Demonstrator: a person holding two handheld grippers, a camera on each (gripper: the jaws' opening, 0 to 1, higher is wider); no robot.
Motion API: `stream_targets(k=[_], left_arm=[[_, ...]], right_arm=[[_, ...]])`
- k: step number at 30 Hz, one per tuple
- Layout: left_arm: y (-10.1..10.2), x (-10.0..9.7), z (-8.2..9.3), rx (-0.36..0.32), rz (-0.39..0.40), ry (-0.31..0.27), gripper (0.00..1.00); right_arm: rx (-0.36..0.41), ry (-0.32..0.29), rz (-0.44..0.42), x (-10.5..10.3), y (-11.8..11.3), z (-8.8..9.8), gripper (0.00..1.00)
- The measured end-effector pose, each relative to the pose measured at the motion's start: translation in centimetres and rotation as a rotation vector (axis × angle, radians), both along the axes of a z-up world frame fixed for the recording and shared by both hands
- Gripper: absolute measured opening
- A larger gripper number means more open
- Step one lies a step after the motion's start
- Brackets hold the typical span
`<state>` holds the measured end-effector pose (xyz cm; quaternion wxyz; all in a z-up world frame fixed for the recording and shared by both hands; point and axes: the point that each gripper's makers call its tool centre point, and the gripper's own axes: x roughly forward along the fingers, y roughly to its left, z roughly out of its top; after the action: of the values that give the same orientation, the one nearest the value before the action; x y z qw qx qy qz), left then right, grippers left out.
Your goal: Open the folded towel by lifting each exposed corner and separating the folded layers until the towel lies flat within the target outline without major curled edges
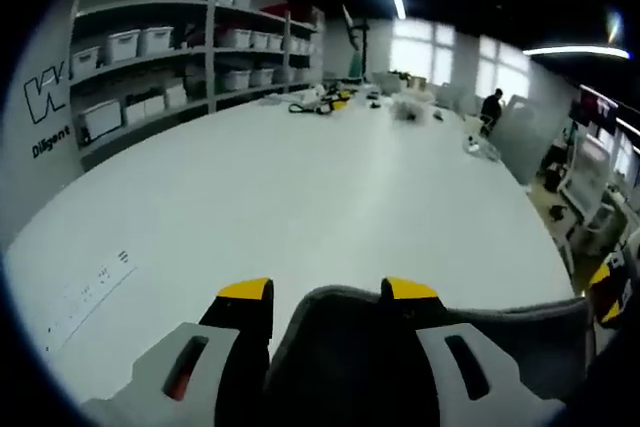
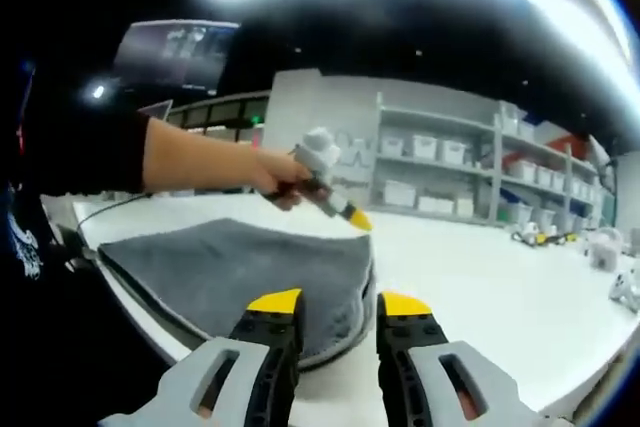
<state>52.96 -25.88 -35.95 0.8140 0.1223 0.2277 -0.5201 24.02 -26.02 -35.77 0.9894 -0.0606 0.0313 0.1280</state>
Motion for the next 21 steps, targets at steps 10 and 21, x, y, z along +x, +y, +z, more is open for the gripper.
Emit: stream_targets(k=[10, 21], left_arm=[[0.1, 0.1, -1.1, 0.126, -0.153, -0.14, 0.47], [0.6, 0.1, -3.6, 0.185, -0.172, -0.084, 0.33]], right_arm=[[0.001, 0.027, 0.046, 0.7, 1.0, -0.8, 0.29], [0.029, 0.118, 0.038, 1.3, 0.1, -2.4, 0.28]])
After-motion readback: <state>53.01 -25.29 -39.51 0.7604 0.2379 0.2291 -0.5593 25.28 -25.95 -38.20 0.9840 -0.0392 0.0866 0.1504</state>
